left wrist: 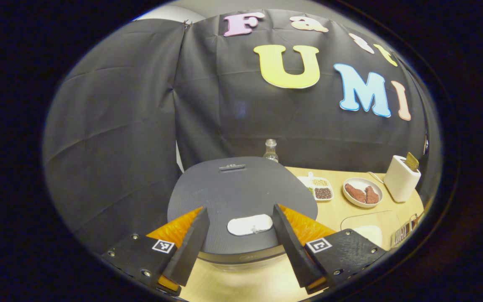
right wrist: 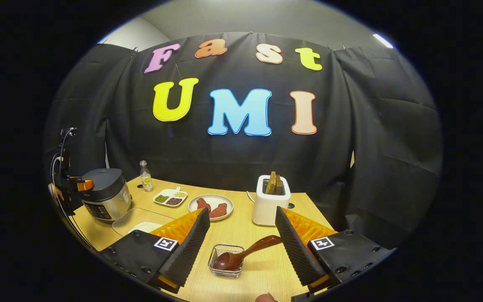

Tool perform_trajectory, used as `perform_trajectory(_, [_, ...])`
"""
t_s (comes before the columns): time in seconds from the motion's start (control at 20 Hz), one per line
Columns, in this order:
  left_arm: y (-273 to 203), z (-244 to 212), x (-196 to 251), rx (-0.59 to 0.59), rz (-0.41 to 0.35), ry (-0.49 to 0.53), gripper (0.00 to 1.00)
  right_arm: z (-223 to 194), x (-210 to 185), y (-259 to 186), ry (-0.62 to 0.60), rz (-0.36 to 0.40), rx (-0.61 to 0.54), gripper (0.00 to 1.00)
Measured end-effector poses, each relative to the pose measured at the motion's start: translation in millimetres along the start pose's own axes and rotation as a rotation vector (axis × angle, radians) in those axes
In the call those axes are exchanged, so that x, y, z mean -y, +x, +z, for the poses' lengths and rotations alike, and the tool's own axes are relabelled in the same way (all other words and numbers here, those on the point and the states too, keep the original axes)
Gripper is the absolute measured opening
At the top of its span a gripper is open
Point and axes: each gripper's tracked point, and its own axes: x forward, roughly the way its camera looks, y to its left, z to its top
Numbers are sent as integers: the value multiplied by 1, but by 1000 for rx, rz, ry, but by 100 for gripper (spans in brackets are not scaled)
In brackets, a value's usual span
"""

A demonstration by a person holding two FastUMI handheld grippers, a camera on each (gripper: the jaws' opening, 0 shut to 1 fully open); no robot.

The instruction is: Close the left gripper, press the button to open the rice cooker; take a wooden spoon from the chopstick holder with the right hand, scoop a spoonful of rice and pour it into the rice cooker, then put the wooden spoon back into the chopstick holder.

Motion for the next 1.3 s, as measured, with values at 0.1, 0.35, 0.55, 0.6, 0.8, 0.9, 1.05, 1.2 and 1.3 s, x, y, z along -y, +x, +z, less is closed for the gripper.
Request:
perform_trajectory(0.1, [-3,5,2,19,7,6,98,8,-1,0,1,6,19,99])
perform_trajectory(0.35, [-62,65,24,181,-36,26,93,39,-3,-3,19,36,95,99])
perform_trajectory(0.55, [-130,111,37,329,-87,24,92,60,-3,-17,-10,49,157,99])
perform_trajectory(0.6, [-145,118,40,356,-99,20,92,64,-3,-23,-13,38,173,94])
perform_trajectory(0.8, [-203,131,39,433,-137,38,91,81,-14,-48,-16,13,223,99])
perform_trajectory(0.9, [-227,130,35,457,-160,43,91,83,-20,-63,4,-10,239,94])
perform_trajectory(1.05, [-258,127,24,493,-185,47,91,80,-33,-84,23,-34,259,94])
perform_trajectory(1.2, [-279,124,10,515,-200,27,91,70,-45,-98,25,-39,246,99])
perform_trajectory(1.3, [-287,123,-1,522,-195,6,92,66,-51,-106,29,-38,241,99])
